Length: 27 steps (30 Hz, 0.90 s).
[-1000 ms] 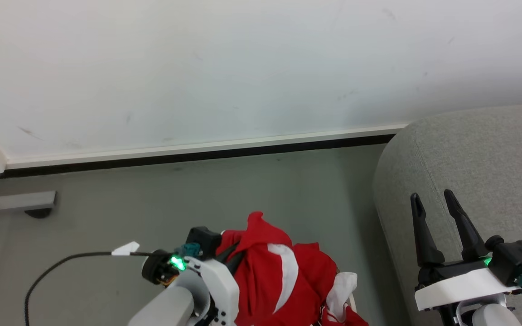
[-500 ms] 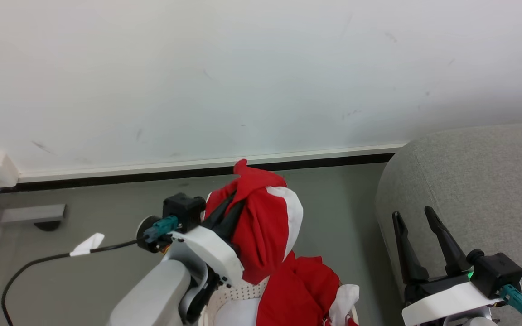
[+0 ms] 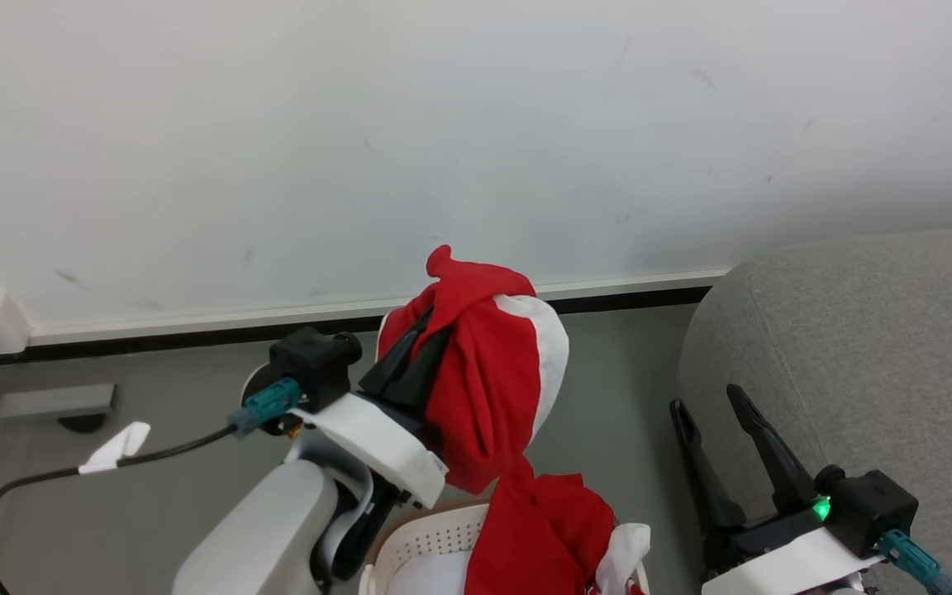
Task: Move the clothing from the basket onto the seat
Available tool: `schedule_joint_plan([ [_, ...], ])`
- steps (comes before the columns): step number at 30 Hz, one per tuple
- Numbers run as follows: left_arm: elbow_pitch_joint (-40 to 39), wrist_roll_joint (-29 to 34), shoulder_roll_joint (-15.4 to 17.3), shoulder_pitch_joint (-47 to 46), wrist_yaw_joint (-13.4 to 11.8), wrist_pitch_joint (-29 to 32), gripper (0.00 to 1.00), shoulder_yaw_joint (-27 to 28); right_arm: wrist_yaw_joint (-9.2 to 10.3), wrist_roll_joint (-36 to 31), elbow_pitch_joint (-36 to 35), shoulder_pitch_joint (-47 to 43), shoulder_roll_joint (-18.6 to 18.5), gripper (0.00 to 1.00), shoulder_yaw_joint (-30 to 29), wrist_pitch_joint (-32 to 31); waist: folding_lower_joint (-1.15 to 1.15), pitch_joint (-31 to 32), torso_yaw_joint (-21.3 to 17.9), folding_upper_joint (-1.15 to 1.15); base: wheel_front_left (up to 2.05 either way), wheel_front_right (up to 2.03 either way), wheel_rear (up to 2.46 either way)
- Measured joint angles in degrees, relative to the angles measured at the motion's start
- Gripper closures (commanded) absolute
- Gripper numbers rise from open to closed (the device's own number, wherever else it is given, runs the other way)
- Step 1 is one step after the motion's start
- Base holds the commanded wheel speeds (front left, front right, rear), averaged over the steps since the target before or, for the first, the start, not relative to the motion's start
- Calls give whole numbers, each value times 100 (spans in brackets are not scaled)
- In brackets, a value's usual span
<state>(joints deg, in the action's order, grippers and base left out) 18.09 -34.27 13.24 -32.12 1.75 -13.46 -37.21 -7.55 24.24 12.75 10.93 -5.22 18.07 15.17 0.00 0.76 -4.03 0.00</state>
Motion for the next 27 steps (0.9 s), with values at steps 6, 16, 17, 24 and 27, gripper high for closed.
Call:
schedule_joint_plan([
  [6,-255,0,49,102,-87,76,100,-18,0,60,-45,17,-24,0,162,0,0,-34,-7,0,0,0,0],
  [16,-448,35,107,126,-78,66,100,-76,0,740,-93,191,-267,0,1004,0,0,-75,30,0,0,0,0],
  [17,-456,42,105,129,-75,47,100,-93,0,893,-103,248,-348,0,1182,0,0,-80,36,0,0,0,0],
  [24,-513,60,67,153,-25,33,100,-236,0,2193,-7,814,-932,0,2424,0,0,-83,100,0,0,0,0],
  [27,-559,87,37,153,-9,70,100,-316,0,2671,100,1131,-1180,0,2951,-1,0,-74,160,0,0,0,0],
])
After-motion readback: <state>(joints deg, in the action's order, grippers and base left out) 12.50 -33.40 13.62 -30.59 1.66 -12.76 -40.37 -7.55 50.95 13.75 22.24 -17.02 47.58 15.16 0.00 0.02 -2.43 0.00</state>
